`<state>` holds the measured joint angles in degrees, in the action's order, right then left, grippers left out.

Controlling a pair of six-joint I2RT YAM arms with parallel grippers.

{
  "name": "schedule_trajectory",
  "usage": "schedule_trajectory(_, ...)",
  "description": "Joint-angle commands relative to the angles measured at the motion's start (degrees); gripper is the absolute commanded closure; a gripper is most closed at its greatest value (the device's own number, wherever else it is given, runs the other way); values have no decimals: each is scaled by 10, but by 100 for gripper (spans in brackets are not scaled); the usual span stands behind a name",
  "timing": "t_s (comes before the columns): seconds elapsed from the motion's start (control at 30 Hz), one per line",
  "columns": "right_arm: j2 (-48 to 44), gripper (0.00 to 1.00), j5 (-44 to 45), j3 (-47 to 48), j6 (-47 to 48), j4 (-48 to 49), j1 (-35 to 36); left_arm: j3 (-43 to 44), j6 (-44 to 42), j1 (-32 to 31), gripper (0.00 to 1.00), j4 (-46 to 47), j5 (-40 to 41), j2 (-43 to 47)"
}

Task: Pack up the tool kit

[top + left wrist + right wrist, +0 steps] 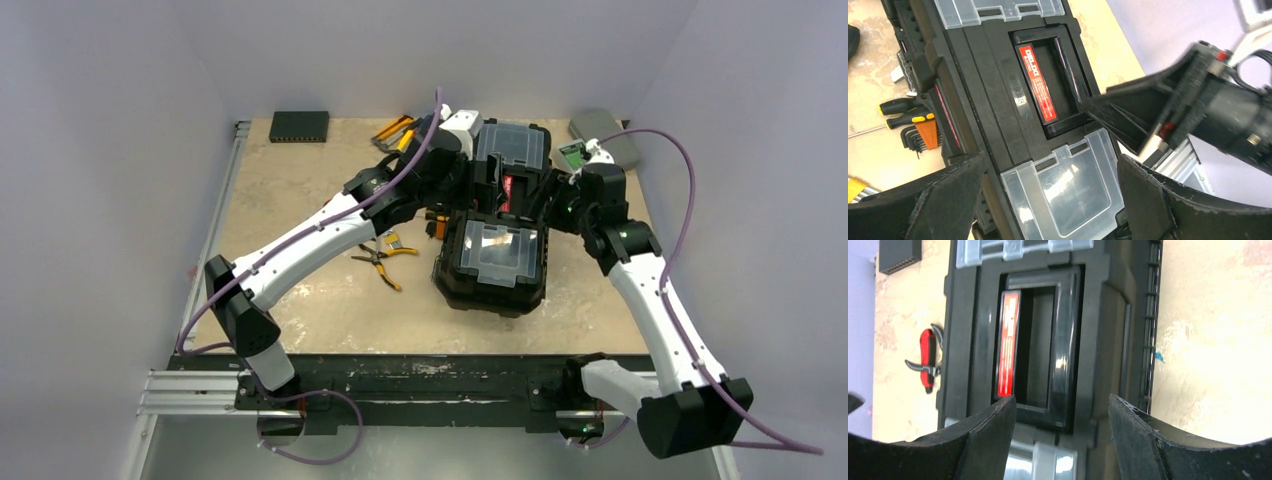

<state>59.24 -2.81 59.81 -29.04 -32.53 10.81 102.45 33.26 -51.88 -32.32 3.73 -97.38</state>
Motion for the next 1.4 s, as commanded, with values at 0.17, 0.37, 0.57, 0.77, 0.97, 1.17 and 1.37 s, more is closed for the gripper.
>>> schedule_trajectory(0.17, 108, 36, 51, -5, 7, 29, 1, -19, -29, -1, 0, 12, 32, 47)
schedule_trajectory(0.37, 39, 37, 34, -99, -7, 7, 35, -40, -26, -1, 0, 18, 46, 64)
schedule_trajectory(0.57, -28, 38, 1, -177, -37, -9, 87, -45, 1, -1, 0, 35, 7, 49)
schedule_trajectory(0.77, -99, 38, -1, -197, -55, -38, 107, -44, 23, -3, 0, 34, -16, 41)
schedule_trajectory(0.97, -149, 37, 23, -183, -50, -80, 108, -40, 34, -8, 0, 40, -34, 36)
schedule_trajectory(1.17, -216, 35, 113, -102, -80, -127, 108, 0, 29, -21, 0, 24, -55, -6)
schedule_trajectory(1.37, -296, 32, 213, -59, -136, -202, 108, 13, 24, -29, 6, 24, -67, -39)
